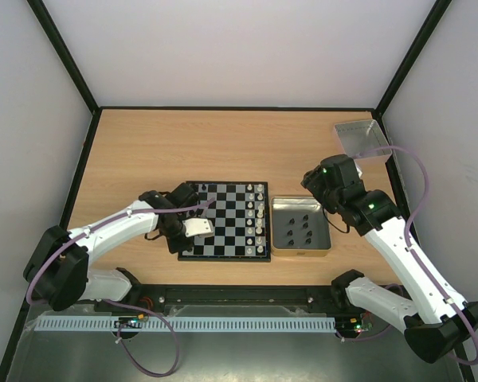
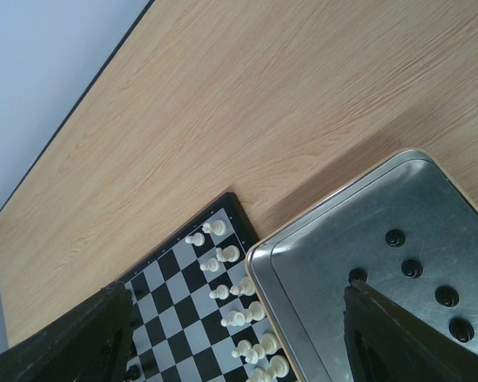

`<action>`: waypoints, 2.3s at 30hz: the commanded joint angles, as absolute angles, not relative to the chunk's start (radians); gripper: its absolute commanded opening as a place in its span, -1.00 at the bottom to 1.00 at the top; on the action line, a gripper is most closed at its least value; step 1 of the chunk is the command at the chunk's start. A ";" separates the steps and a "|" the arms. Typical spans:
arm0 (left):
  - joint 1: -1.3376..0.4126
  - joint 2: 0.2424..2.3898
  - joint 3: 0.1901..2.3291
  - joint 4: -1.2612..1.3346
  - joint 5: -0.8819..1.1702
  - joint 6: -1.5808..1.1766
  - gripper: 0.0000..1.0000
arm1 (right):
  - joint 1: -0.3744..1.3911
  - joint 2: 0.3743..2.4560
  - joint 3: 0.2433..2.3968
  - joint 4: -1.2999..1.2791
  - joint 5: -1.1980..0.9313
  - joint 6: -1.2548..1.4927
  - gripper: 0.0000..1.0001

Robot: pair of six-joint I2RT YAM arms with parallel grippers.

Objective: Set up the chess pieces on the board
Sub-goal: Place the chess piece on the chessboard.

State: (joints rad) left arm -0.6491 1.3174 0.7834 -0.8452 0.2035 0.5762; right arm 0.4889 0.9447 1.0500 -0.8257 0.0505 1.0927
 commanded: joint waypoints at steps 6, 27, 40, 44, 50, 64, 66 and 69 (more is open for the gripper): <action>-0.642 1.321 0.771 -0.854 0.214 0.588 -0.96 | 0.484 0.934 1.030 -0.821 0.055 1.108 0.41; -0.635 1.312 0.777 -0.866 0.211 0.584 -0.96 | 0.484 0.919 1.016 -0.813 0.052 1.120 0.41; -0.635 1.304 0.781 -0.879 0.221 0.591 -0.58 | 0.485 0.927 1.011 -0.809 0.051 1.115 0.42; -0.635 1.304 0.781 -0.880 0.222 0.595 -0.44 | 0.485 0.929 1.010 -0.810 0.052 1.114 0.42; -0.634 1.305 0.782 -0.884 0.227 0.598 -0.59 | 0.485 0.930 1.011 -0.811 0.054 1.112 0.42; -0.635 1.316 0.787 -0.912 0.236 0.611 -0.75 | 0.485 0.920 1.006 -0.816 0.055 1.117 0.42; -0.634 1.317 0.790 -0.915 0.236 0.612 -0.72 | 0.485 0.918 1.005 -0.816 0.055 1.118 0.42; -0.635 1.311 0.787 -0.913 0.233 0.609 -0.50 | 0.485 0.913 0.999 -0.814 0.054 1.120 0.42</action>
